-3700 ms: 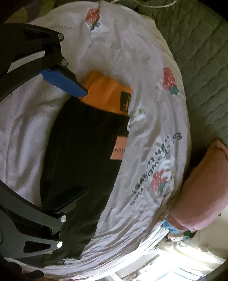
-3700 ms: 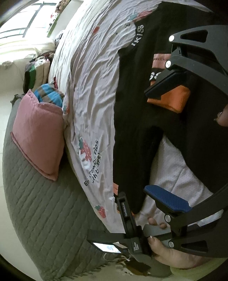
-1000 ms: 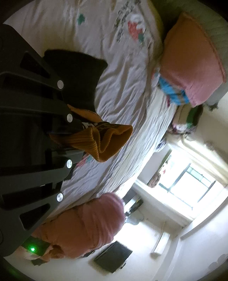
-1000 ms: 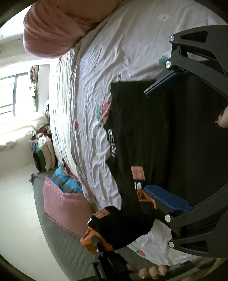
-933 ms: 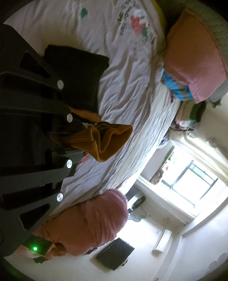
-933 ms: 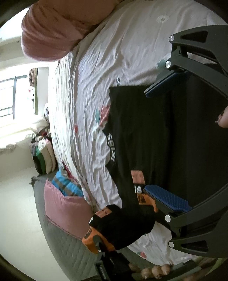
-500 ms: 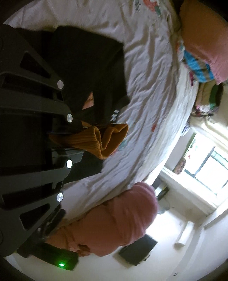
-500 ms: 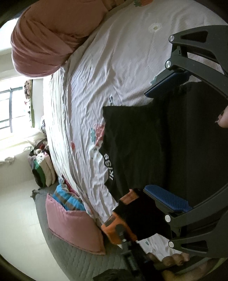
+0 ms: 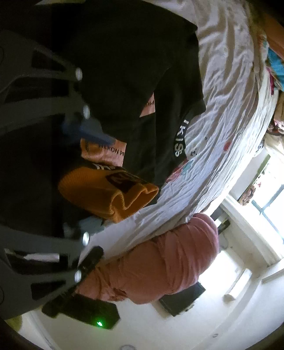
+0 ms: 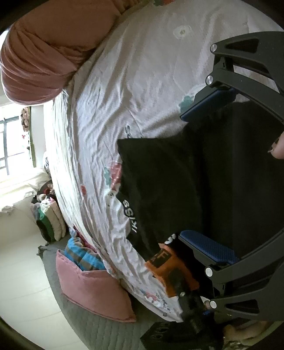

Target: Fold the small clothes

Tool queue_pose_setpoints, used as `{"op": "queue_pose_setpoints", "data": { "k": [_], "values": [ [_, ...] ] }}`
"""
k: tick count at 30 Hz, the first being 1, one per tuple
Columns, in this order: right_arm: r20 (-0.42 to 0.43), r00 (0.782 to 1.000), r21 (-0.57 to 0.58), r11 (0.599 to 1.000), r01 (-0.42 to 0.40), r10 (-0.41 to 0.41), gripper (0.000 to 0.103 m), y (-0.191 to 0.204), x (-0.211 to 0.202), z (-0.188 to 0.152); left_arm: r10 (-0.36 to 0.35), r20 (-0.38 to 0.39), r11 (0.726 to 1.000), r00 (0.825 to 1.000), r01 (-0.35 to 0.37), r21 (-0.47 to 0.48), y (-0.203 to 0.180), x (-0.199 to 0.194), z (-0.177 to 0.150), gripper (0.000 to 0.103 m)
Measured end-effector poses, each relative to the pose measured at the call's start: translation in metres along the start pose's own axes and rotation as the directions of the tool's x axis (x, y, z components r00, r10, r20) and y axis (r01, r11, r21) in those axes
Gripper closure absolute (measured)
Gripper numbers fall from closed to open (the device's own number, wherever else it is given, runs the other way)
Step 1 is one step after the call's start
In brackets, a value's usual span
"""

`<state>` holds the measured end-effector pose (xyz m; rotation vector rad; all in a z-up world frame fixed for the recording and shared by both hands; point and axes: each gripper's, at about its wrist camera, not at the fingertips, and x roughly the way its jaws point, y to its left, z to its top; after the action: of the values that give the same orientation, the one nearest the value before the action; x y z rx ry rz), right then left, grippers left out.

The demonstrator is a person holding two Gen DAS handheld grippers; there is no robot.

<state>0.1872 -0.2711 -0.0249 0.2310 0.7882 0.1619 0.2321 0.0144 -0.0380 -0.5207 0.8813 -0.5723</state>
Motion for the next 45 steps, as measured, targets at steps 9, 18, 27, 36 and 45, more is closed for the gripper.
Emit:
{"op": "queue_pose_setpoints", "data": {
  "k": [9,18,27,36,45],
  "values": [
    [-0.050,0.998,-0.023,0.999,-0.034,0.033,0.005,0.016,0.015,-0.009,0.035,0.086,0.998,0.996,-0.030,-0.058,0.024,-0.033,0.013,0.025],
    [-0.205,0.969,0.020,0.990,-0.138,0.139,0.023,0.034,0.049,-0.033,0.349,0.171,0.934,0.921,-0.357,0.017,0.035,-0.066,0.023,0.010],
    [-0.229,0.963,0.008,0.990,-0.142,0.140,0.084,0.047,0.065,-0.039,0.412,0.239,0.911,0.879,-0.399,-0.102,0.070,-0.106,0.032,0.010],
    [-0.103,0.979,-0.210,0.959,-0.193,0.174,0.090,0.086,0.028,0.001,0.449,0.255,0.893,0.856,-0.421,-0.161,0.081,-0.117,0.033,0.010],
    [0.071,0.989,-0.486,0.870,-0.082,0.133,0.090,0.122,0.005,0.055,0.463,0.257,0.886,0.848,-0.436,-0.158,0.082,-0.116,0.032,0.010]
  ]
}}
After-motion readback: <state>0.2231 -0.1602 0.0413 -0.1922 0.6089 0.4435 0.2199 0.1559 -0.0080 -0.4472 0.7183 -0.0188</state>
